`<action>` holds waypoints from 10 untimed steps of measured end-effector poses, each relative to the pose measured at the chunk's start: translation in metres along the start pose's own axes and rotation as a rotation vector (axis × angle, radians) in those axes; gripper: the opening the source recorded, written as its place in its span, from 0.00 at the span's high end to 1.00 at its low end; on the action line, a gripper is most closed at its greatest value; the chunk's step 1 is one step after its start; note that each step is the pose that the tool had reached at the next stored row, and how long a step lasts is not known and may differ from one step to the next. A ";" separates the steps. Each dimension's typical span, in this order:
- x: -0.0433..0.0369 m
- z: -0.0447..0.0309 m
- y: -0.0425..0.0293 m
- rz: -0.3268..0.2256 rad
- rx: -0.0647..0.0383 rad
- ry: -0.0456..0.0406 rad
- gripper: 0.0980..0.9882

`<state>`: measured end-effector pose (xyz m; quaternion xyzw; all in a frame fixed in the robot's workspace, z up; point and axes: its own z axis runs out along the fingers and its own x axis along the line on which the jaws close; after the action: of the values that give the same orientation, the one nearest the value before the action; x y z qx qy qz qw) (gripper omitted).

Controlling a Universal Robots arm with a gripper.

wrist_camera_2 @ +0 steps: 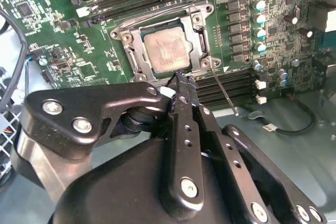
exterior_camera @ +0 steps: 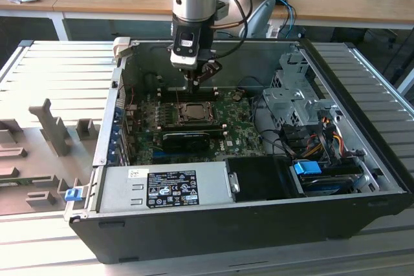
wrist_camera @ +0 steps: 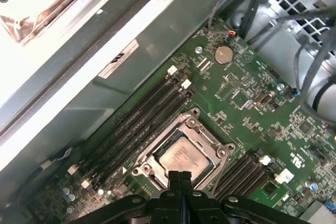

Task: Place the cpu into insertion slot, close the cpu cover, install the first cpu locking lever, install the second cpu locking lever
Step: 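Install the first cpu locking lever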

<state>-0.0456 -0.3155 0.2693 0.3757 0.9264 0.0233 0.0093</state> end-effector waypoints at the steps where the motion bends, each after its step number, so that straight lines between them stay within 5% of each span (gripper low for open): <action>1: 0.0000 0.0000 0.0000 -0.016 0.000 0.0008 0.99; 10: 0.0000 0.0000 0.0000 -0.103 0.000 0.0052 0.99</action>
<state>-0.0456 -0.3155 0.2693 0.3274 0.9445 0.0238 0.0082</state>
